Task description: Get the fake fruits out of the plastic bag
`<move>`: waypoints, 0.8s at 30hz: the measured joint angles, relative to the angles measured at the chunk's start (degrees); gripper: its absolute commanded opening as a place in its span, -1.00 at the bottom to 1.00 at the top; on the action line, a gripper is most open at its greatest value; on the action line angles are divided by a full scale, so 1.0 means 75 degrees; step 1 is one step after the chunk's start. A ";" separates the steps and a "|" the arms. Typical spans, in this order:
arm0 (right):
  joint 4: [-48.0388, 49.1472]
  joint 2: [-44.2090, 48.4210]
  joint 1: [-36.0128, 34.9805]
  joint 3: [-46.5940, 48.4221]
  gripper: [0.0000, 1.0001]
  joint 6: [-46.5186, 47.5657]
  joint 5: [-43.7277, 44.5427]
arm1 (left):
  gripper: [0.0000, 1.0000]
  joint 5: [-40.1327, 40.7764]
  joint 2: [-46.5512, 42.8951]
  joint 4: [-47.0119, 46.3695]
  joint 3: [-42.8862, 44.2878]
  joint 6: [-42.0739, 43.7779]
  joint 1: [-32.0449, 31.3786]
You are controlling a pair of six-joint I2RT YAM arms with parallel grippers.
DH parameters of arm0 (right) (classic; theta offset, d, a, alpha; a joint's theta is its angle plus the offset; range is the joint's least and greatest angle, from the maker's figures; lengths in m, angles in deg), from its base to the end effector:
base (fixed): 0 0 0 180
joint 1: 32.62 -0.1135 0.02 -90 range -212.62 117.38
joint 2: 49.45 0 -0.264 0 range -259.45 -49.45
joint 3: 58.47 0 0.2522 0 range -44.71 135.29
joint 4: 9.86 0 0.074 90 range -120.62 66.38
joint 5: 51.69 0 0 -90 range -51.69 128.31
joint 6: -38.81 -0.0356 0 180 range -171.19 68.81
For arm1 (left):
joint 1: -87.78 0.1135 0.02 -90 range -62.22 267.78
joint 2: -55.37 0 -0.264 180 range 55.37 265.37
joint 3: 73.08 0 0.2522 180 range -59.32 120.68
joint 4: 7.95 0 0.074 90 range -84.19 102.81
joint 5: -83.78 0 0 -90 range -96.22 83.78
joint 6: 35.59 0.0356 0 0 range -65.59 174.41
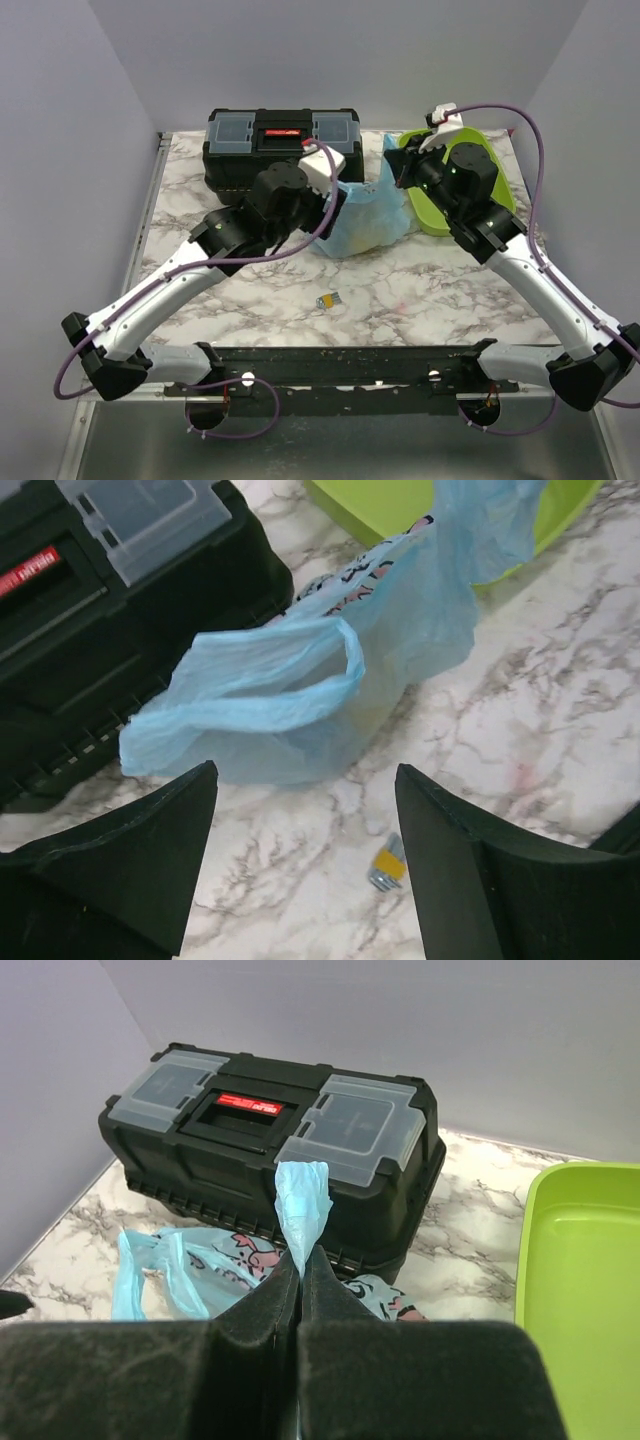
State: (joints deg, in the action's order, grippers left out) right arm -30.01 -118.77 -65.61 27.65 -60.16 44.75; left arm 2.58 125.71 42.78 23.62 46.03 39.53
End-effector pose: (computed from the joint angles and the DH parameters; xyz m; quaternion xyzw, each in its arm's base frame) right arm 0.2348 0.1477 0.4270 -0.1134 0.7184 0.2071 0.6543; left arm 0.1749 -0.1878 0.4290 0.2466 0.8019 -0.1995 0.5063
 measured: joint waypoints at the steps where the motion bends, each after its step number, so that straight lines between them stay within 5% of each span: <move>1: 0.0006 0.0047 0.0000 0.0000 -0.98 0.0000 -0.0012 | 0.48 0.0408 0.0099 -0.0114 0.0032 0.0251 -0.0242; 7: 0.0041 0.0160 0.0000 -0.0079 -0.98 0.0006 -0.0015 | 0.60 0.2731 0.1160 -0.1221 0.0079 0.2311 -0.1478; 15: 0.0038 0.0268 0.0079 -0.0256 -0.98 0.0076 0.0067 | 0.54 0.3672 0.2637 -0.0941 0.1070 0.3258 -0.1670; 24: 0.0044 0.0536 0.0058 -0.0557 -0.98 0.0093 0.0064 | -0.01 0.4648 0.2632 -0.1008 0.0758 0.3241 -0.1641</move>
State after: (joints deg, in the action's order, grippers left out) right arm -29.68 -114.74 -65.17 23.47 -59.47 45.23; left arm 37.44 145.45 35.22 29.30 70.34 27.22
